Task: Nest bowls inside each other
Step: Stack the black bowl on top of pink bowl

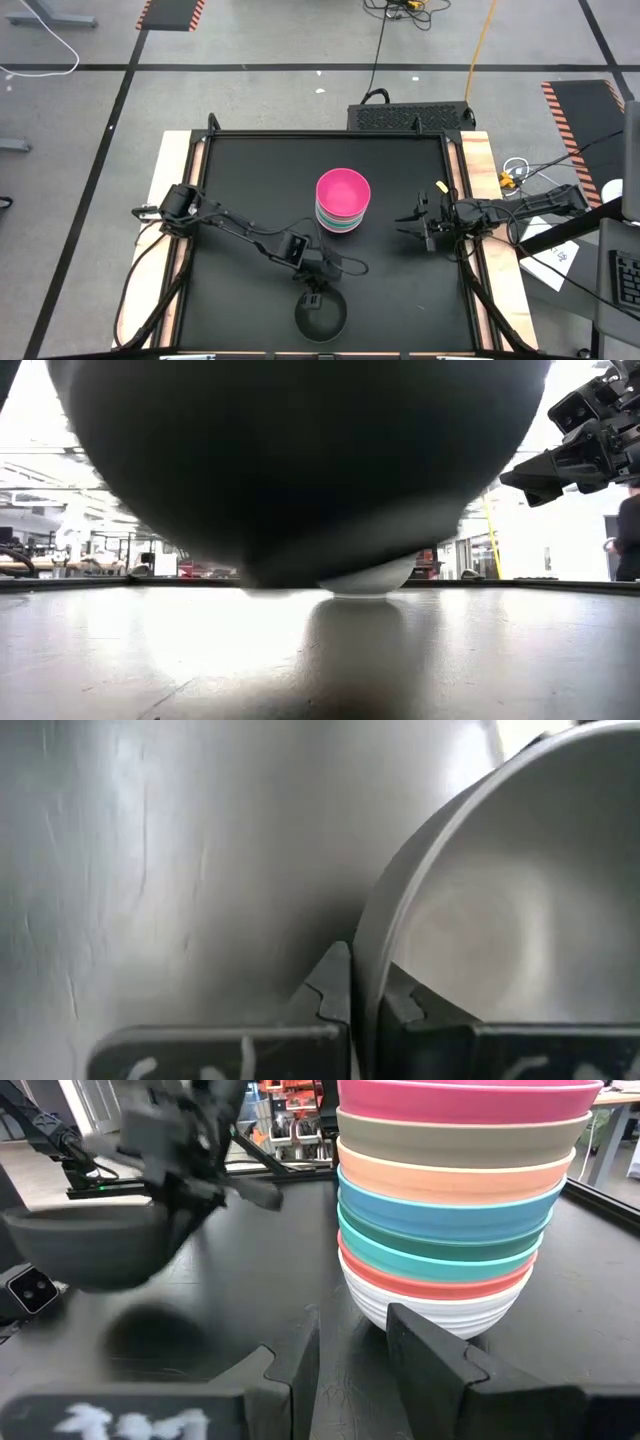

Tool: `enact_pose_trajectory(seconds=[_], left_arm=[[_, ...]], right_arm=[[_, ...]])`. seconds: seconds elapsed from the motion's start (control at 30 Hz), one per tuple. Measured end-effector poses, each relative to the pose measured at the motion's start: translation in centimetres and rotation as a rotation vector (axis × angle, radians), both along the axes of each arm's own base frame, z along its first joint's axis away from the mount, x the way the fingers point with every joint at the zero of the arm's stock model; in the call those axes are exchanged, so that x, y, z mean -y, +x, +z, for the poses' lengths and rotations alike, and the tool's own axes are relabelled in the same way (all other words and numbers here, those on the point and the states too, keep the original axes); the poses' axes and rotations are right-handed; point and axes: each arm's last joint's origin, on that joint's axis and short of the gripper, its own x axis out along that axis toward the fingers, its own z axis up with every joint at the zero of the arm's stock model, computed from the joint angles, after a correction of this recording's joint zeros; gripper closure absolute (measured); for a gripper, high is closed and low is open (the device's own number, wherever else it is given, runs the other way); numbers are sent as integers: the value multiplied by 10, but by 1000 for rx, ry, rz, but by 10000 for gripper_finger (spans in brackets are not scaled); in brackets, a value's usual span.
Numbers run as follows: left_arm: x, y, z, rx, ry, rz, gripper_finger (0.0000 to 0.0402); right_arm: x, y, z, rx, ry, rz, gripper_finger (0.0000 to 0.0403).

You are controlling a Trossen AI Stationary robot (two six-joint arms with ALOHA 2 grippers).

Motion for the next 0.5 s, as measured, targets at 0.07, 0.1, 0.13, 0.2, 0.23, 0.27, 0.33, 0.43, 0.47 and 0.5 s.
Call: enact_pose_trajectory(seconds=[0.07,0.1,0.13,0.2,0.23,0.27,0.33,0.43,0.47,0.5], left_arm=[[0,0,11,58,-2,-22,396],[0,-1,17,80,3,-36,396],[-1,-2,24,107,8,-45,395],[-4,-4,41,182,16,-58,395],[-6,-7,51,215,28,-56,396],[-9,-10,62,254,36,-55,397],[-14,-15,86,341,42,-45,397],[-26,-26,115,435,48,-42,397],[-30,-29,123,459,55,-43,397],[-33,-32,130,485,61,-44,398]], right_arm=[[0,0,0,0,0,0,291],[0,0,0,0,0,0,291],[0,0,0,-1,2,0,291],[0,0,0,-4,8,-1,291],[0,0,0,-5,12,-2,291],[0,0,-1,-8,14,-2,291],[0,0,-1,-10,15,-2,291],[0,1,-1,-12,16,-2,291],[0,1,-1,-13,15,-2,291],[0,1,-1,-14,15,-2,291]])
